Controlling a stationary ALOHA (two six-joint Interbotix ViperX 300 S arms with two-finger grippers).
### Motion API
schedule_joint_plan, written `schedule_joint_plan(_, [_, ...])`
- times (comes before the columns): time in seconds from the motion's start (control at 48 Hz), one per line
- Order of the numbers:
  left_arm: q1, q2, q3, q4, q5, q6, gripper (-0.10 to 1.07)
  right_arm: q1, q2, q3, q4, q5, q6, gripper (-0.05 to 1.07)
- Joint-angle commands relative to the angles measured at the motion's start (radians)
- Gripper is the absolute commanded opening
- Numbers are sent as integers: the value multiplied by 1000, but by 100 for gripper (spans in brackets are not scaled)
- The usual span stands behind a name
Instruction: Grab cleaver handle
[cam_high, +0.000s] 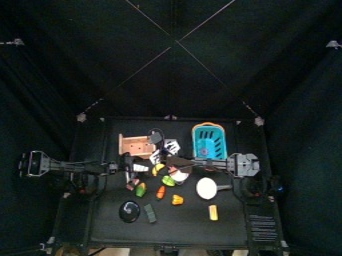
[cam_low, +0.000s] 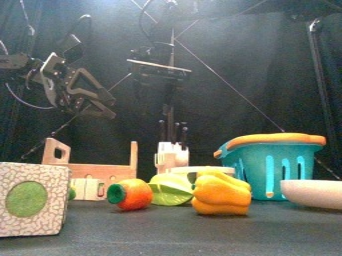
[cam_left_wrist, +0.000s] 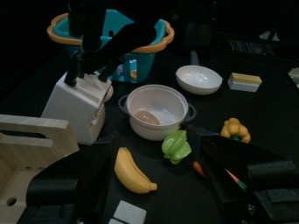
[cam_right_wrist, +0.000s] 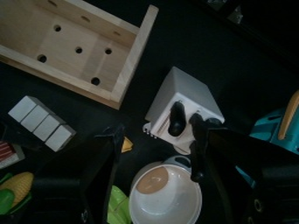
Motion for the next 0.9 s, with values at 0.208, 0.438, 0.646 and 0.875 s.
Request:
schedule_joint_plan(0.208, [-2, -2, -8, 0, -6, 2, 95, -3, -58, 75, -69, -34, 150, 95])
schedule_joint_plan(0.438, [0, -2, -8, 0, -5, 2, 95, -8, -81, 150, -43, -144, 201, 95])
schedule_joint_plan(0.646, [2, -2, -6, 0, -6, 2, 95, -21, -91, 176, -78, -170, 253, 95])
schedule_joint_plan(0.875, [2, -2, -6, 0, -6, 2, 95, -25, -89, 164, -86, -160, 259, 94])
